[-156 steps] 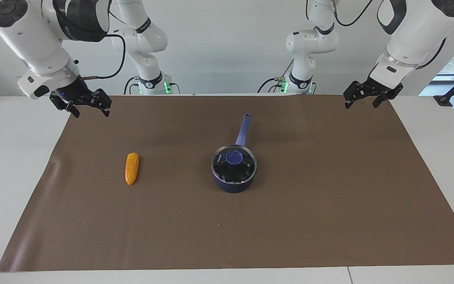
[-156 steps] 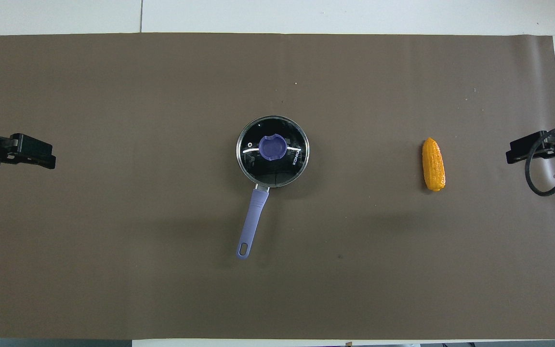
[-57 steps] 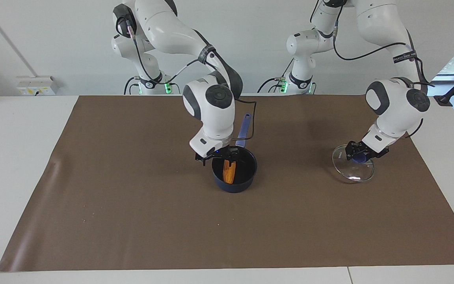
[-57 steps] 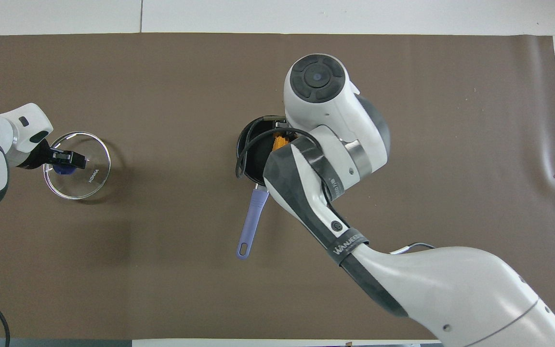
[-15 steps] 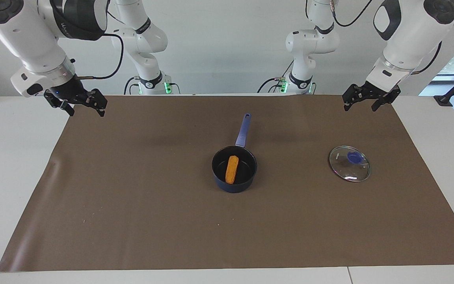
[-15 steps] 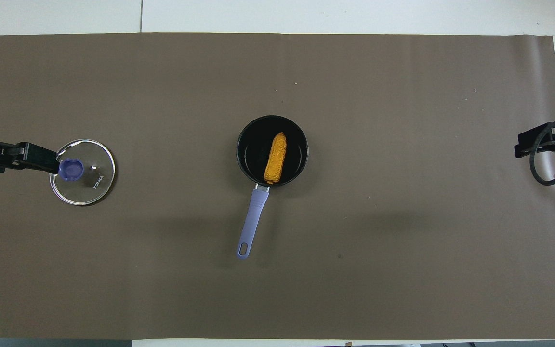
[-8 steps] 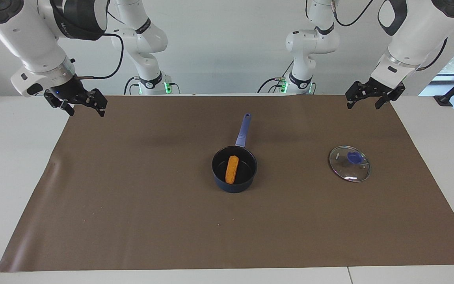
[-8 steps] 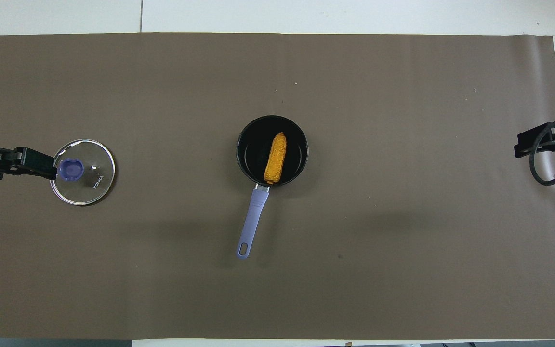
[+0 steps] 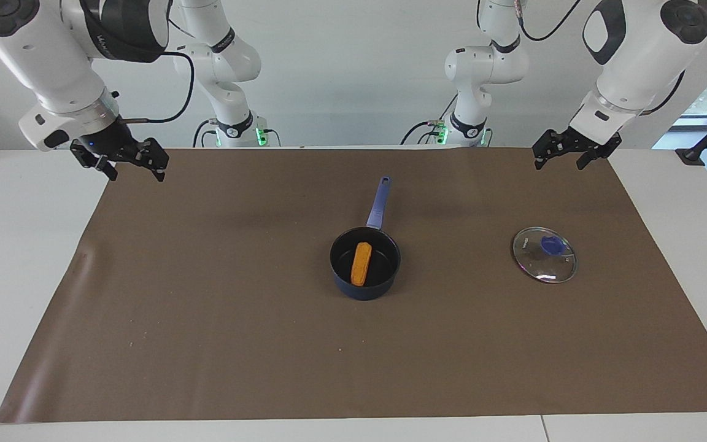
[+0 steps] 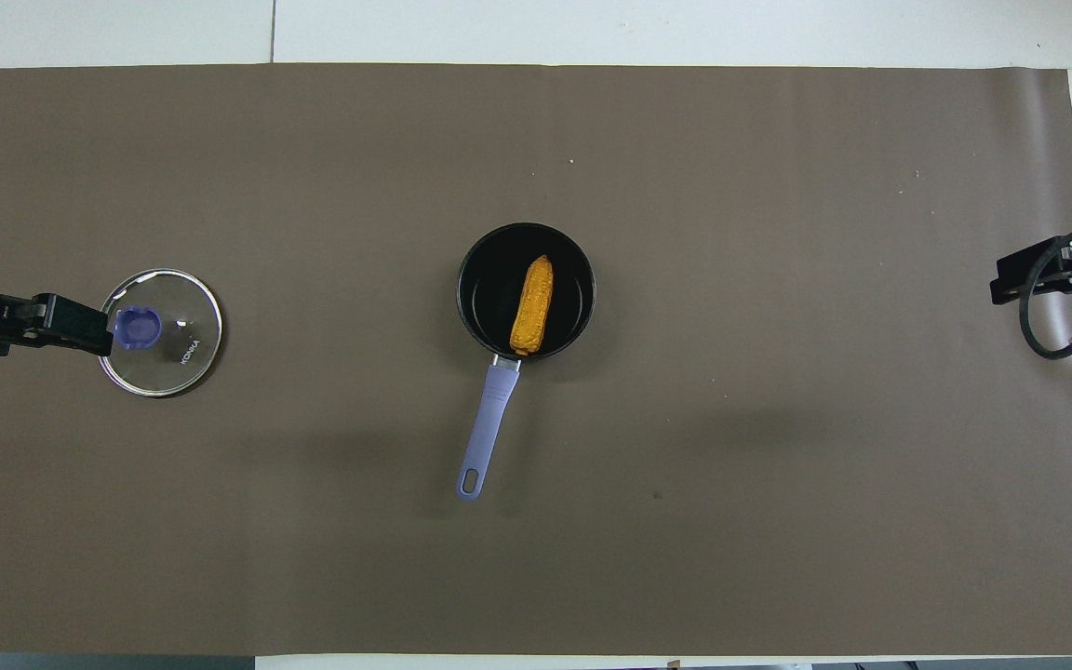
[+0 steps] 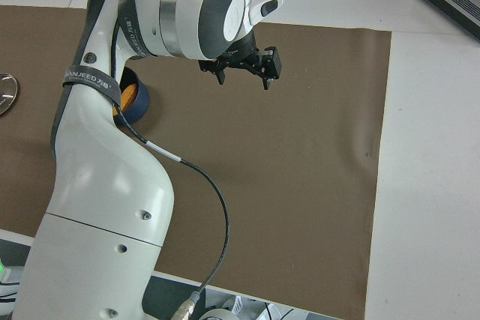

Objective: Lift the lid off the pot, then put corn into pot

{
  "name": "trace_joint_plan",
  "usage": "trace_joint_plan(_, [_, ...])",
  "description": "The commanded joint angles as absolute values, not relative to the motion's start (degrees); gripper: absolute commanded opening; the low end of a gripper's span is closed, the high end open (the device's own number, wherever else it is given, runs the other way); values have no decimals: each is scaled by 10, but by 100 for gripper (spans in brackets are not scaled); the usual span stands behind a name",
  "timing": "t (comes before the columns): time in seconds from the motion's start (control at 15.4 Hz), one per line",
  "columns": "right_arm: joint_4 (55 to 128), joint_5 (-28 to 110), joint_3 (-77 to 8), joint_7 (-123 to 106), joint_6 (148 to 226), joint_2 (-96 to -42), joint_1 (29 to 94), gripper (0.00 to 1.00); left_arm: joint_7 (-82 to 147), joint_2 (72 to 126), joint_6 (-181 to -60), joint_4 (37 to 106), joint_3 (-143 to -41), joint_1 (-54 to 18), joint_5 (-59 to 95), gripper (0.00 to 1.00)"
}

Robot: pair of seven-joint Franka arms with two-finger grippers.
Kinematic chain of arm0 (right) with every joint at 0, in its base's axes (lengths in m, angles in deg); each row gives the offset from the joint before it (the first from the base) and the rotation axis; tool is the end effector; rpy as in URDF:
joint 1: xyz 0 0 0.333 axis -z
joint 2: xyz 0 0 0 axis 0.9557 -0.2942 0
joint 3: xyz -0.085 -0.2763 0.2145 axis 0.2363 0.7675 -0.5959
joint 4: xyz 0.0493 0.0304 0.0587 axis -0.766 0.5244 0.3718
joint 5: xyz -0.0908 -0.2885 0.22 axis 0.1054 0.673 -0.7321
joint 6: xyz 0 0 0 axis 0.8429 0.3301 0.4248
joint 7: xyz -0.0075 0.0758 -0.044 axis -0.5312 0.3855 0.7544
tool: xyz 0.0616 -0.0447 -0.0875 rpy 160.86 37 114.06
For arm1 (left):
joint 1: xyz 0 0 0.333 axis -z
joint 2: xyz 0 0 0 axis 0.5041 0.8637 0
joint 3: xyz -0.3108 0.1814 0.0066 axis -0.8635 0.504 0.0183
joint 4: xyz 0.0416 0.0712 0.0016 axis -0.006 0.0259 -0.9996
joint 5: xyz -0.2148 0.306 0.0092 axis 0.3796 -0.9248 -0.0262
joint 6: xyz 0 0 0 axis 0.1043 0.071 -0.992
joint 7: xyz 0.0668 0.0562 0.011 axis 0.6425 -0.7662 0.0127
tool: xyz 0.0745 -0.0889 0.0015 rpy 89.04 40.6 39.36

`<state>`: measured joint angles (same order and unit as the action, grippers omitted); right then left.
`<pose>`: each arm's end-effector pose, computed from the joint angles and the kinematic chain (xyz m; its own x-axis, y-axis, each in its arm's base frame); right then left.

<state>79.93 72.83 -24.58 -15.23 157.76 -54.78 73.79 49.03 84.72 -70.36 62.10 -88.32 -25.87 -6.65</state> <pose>0.5357 -0.0385 0.6281 0.9950 -0.0407 -0.0917 -0.0391 -0.9991 0.0190 0.4983 -0.0335 0.6207 0.9884 -0.0877 -0.1236 -0.0875 -0.9961 0.0069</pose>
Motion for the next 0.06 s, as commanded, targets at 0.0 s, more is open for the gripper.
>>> trace_joint_plan(0.0, [798, 718, -248, -137, 1584, -547, 742, 100, 485, 832, -713, 636, -877, -253, -75, 100])
